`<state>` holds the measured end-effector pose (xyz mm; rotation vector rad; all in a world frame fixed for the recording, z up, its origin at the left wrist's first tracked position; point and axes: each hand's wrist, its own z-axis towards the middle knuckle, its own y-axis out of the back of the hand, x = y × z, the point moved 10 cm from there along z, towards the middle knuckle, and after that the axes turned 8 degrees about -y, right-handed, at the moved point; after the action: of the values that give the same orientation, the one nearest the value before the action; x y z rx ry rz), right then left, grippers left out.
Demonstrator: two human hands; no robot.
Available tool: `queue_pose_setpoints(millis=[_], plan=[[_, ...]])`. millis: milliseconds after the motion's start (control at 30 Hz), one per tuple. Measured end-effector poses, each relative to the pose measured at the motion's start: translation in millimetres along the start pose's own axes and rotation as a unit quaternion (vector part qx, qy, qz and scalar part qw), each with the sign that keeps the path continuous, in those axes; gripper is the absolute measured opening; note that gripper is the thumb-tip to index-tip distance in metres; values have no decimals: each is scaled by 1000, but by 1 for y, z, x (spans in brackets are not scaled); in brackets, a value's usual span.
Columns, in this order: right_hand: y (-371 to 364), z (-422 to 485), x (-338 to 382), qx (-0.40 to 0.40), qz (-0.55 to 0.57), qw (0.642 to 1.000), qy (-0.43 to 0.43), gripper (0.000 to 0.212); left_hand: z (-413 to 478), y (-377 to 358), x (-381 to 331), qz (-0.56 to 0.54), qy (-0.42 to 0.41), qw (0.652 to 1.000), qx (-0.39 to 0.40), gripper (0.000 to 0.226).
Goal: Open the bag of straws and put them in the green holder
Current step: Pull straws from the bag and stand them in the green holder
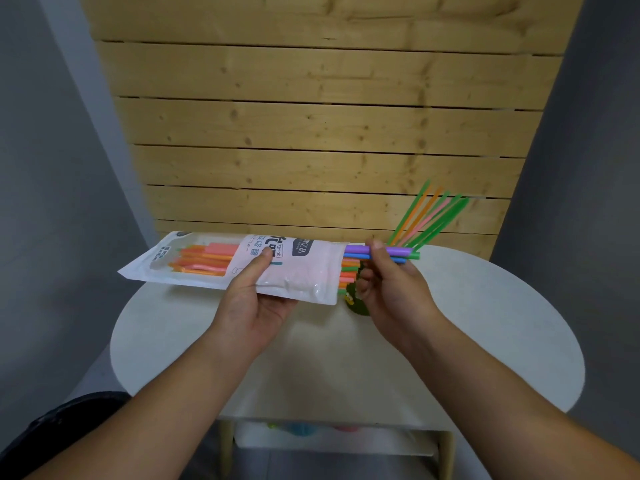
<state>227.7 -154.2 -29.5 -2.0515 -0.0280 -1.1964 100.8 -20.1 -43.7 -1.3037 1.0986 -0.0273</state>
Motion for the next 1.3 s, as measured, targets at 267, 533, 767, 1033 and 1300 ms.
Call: queue_pose_setpoints(millis=[267, 533, 767, 1033, 1300], plan=[[18, -5, 32, -51, -42, 996, 53, 17, 5, 9, -3, -12, -5, 1000, -25, 33], [45, -2, 54, -66, -5, 997, 47, 8, 14, 22, -11, -15, -17, 999, -40, 29], [68, -5, 88, -100, -24, 989, 110, 6, 21, 31, -13, -18, -23, 998, -52, 26], [92, -13, 128, -161, -94, 963, 194, 9, 23, 30, -7, -9, -20, 999, -50, 20], [100, -22, 149, -180, -125, 952, 215, 13, 25, 31, -5, -7, -16, 999, -50, 26]])
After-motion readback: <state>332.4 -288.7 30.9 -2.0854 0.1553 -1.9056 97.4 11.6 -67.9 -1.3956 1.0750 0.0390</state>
